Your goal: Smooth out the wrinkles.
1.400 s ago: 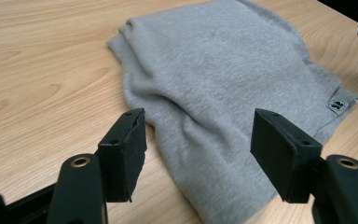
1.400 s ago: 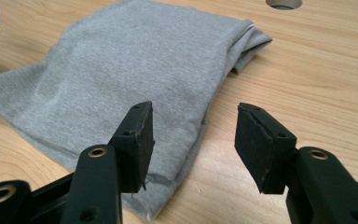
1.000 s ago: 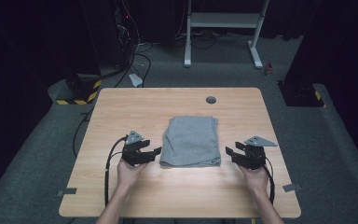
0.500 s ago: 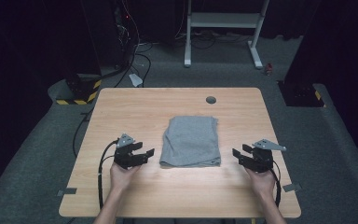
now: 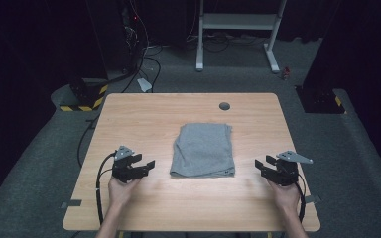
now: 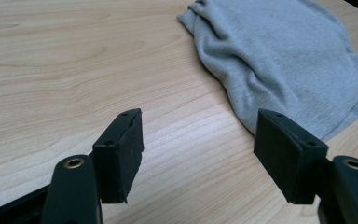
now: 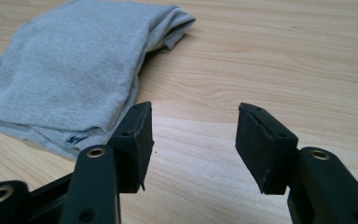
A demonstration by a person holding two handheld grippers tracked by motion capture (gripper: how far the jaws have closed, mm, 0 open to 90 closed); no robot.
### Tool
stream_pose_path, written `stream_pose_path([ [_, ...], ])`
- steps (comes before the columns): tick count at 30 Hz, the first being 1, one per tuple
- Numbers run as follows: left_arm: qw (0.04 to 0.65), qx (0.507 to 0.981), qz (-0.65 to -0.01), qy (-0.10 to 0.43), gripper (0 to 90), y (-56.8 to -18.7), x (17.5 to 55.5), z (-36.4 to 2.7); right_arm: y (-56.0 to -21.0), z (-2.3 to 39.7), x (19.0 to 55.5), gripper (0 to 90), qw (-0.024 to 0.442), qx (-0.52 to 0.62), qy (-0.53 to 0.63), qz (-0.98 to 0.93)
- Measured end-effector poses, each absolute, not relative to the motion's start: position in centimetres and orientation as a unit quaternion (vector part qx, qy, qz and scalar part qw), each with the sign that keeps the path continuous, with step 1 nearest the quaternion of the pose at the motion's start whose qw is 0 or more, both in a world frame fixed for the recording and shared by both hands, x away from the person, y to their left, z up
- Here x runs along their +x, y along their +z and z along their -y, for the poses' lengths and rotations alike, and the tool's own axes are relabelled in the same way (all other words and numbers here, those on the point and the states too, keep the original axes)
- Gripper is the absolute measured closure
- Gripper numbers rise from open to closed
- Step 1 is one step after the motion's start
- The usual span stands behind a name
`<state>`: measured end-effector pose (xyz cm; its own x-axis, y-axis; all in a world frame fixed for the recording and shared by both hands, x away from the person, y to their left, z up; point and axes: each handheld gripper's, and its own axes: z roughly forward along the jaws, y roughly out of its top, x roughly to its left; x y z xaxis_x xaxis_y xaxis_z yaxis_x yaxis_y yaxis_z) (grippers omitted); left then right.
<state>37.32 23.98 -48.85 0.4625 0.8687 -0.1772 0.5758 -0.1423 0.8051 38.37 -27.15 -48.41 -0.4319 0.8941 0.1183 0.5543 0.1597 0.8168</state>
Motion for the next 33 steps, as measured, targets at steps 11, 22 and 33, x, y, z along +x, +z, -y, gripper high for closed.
stream_pose_path([
  [11, 0.408, 0.742, -0.501, 0.178, 31.7, -50.1, 37.4, -24.5, -49.3, 28.1, 38.2, 44.9, 0.215, 0.505, 0.392, -0.738],
  [22, 0.389, 0.742, -0.514, 0.186, 30.6, -51.3, 37.7, -25.2, -50.5, 28.4, 38.5, 43.6, 0.223, 0.51, 0.36, -0.749],
  [33, 0.366, 0.744, -0.519, 0.208, 30.4, -52.1, 38.0, -25.0, -51.3, 27.9, 39.0, 42.6, 0.234, 0.508, 0.329, -0.761],
])
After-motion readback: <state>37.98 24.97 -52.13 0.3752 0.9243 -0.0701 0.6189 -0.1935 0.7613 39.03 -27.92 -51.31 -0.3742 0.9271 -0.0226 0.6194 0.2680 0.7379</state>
